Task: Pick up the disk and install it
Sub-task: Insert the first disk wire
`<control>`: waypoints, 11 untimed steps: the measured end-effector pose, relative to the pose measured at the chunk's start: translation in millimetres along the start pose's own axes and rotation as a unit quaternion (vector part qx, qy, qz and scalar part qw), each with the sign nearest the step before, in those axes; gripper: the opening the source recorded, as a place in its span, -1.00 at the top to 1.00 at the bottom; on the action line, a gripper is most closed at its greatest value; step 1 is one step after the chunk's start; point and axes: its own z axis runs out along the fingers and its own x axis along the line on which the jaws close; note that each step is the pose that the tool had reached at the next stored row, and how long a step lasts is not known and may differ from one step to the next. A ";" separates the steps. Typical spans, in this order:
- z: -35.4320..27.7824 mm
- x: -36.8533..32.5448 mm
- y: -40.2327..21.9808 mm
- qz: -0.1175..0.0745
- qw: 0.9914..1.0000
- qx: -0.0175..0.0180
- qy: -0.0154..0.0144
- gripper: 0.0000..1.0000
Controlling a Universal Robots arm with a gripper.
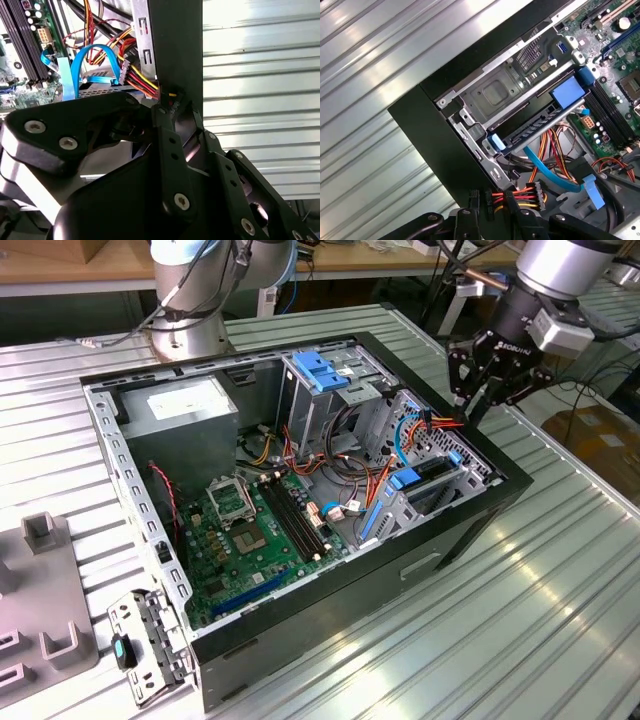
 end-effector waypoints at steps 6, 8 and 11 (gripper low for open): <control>-2.5 -0.1 -0.1 0.000 1.000 0.000 0.000 0.67; -7.9 -0.1 0.0 0.000 1.000 -0.001 0.001 0.67; -12.8 0.0 0.0 0.001 1.000 -0.003 0.002 0.67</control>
